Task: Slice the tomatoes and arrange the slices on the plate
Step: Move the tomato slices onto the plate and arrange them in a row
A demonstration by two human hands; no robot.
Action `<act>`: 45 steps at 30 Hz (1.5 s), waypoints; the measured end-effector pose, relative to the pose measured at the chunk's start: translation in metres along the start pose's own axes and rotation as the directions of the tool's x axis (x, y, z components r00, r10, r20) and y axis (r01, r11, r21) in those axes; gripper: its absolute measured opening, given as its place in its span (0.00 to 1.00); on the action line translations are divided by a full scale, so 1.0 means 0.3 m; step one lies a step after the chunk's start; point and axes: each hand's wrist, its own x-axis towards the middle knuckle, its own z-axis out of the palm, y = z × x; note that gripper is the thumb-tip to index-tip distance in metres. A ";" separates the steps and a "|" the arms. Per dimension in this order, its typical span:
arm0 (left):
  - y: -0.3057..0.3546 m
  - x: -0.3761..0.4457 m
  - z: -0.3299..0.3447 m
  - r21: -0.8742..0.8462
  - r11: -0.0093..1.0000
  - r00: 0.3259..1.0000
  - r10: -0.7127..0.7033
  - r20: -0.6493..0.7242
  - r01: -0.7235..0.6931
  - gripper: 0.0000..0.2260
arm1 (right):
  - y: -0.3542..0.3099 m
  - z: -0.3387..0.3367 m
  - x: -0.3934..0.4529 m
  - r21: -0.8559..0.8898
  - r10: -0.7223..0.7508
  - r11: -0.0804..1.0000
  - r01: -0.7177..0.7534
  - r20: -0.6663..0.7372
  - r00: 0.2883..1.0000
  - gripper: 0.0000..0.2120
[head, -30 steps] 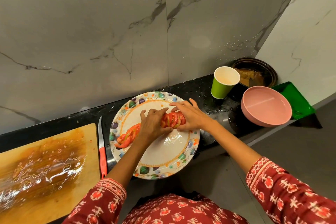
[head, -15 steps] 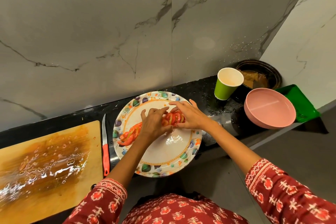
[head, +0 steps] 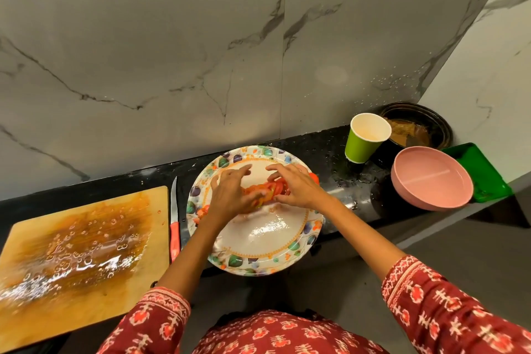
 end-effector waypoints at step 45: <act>-0.251 -0.161 -0.127 -0.169 0.985 1.000 -0.030 0.003 0.030 0.19 | -0.266 0.119 0.092 -0.098 -0.094 0.991 0.090 -0.045 0.994 0.20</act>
